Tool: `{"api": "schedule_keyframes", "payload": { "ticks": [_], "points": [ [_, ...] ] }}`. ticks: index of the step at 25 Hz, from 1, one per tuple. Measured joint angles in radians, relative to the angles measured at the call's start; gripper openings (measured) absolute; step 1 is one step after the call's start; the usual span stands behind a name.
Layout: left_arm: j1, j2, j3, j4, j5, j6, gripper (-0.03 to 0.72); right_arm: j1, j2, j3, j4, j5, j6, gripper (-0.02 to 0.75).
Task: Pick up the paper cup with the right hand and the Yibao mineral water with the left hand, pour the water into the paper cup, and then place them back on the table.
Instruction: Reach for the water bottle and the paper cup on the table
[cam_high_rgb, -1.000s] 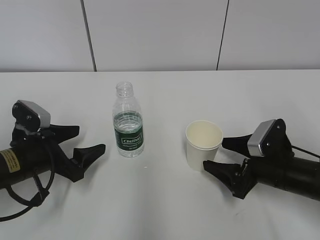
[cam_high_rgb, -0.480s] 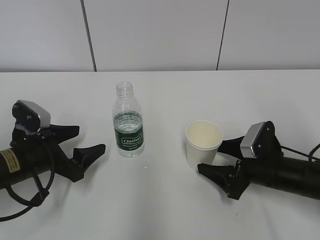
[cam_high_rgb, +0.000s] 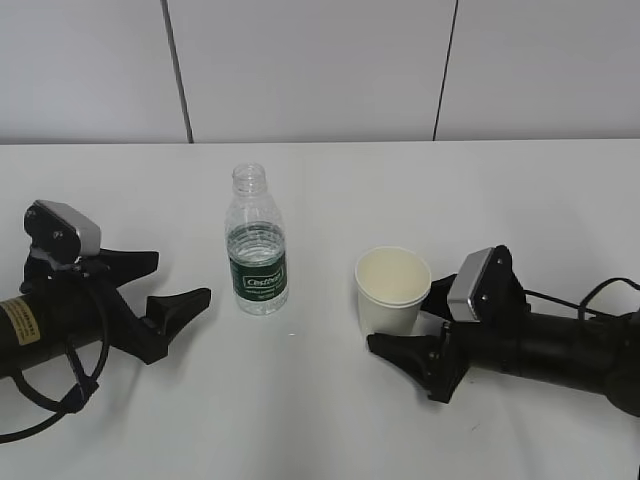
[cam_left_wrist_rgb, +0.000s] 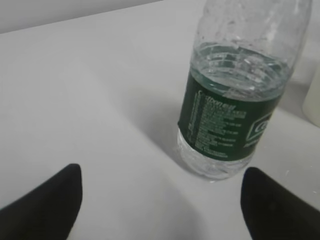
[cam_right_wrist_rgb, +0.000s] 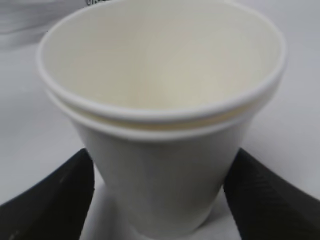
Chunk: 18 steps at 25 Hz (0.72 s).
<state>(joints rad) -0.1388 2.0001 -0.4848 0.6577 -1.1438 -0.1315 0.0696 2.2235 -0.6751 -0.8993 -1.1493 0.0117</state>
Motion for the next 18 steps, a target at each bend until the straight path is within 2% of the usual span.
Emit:
{"api": "schedule_keyframes", "payload": {
  "ticks": [6, 13, 18],
  "points": [
    [0.000, 0.000, 0.000, -0.001, 0.000, 0.000, 0.588, 0.040, 0.038, -0.058, 0.045, 0.000, 0.002, 0.603],
    [0.000, 0.000, 0.000, -0.002, 0.000, 0.000, 0.588, 0.045, 0.039, -0.069, 0.051, 0.000, 0.002, 0.541],
    [-0.026, 0.000, 0.000, -0.003, 0.000, 0.000, 0.586, 0.046, 0.039, -0.069, 0.059, 0.000, 0.002, 0.527]
  ]
}}
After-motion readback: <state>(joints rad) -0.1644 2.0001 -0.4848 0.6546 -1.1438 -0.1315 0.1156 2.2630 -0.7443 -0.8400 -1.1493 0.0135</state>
